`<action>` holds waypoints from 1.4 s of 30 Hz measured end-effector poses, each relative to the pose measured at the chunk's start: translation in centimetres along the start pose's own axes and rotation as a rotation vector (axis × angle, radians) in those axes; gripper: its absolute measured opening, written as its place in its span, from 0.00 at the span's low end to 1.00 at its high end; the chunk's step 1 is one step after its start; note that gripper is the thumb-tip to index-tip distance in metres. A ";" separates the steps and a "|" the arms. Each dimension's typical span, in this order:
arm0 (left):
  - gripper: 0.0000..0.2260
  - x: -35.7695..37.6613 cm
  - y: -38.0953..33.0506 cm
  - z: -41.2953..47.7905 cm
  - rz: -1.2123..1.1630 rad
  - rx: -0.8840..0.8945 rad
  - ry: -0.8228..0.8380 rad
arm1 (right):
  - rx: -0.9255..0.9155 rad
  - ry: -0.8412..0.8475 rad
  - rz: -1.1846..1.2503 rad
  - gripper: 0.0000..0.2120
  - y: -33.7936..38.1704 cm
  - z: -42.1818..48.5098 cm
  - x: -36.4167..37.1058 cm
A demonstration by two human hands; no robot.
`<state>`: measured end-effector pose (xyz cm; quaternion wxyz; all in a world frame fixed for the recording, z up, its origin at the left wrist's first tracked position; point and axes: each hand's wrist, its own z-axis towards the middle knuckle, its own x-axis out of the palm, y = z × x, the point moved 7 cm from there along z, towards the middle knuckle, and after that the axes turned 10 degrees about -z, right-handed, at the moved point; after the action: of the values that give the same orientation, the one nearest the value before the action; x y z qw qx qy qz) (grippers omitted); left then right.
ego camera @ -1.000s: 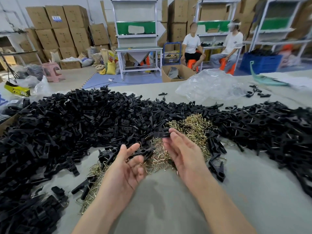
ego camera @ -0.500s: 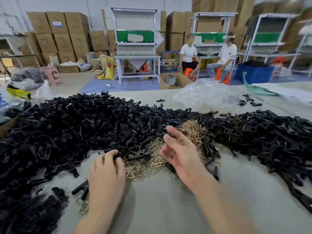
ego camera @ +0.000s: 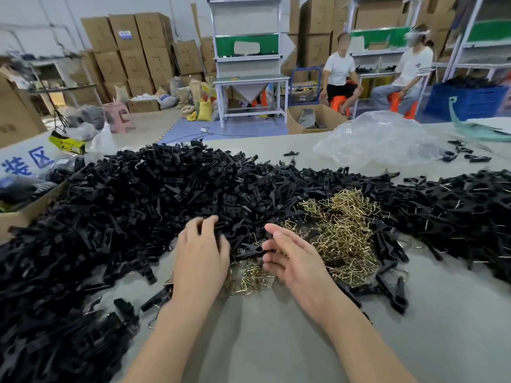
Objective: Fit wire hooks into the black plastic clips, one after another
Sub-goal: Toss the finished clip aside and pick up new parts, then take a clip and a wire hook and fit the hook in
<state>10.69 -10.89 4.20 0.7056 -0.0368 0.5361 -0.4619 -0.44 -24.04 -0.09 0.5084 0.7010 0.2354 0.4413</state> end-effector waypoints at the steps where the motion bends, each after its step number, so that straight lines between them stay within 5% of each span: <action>1: 0.23 0.8 -0.1 1.5 0.027 0.003 0.081 | 0.005 0.002 0.006 0.12 -0.1 0.1 0.0; 6: 0.33 5.1 -0.3 7.6 0.231 -0.014 0.498 | 0.021 0.011 0.035 0.12 -0.3 0.3 -0.2; 12: 0.20 4.9 -2.4 6.1 0.495 0.190 0.273 | 0.033 0.010 0.037 0.11 -0.2 0.2 -0.3; 15: 0.11 3.3 -1.0 5.8 0.260 0.159 0.283 | 0.040 0.005 0.029 0.11 0.0 0.0 -0.2; 19: 0.08 -0.4 1.5 7.0 -0.251 -0.093 0.215 | 0.034 0.014 0.007 0.11 0.2 -0.4 -0.2; 32: 0.09 -4.2 1.4 -2.3 -0.741 -0.252 -0.335 | -0.053 0.043 -0.143 0.11 0.1 -0.8 1.0; 42: 0.15 0.4 -2.9 -4.2 -0.915 -0.160 -0.144 | -0.066 0.194 -0.226 0.09 -0.5 -1.3 3.0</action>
<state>5.63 -10.99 3.72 0.4600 -0.3557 0.4484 -0.6788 -0.02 -20.80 0.68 0.5525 0.6068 0.3463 0.4545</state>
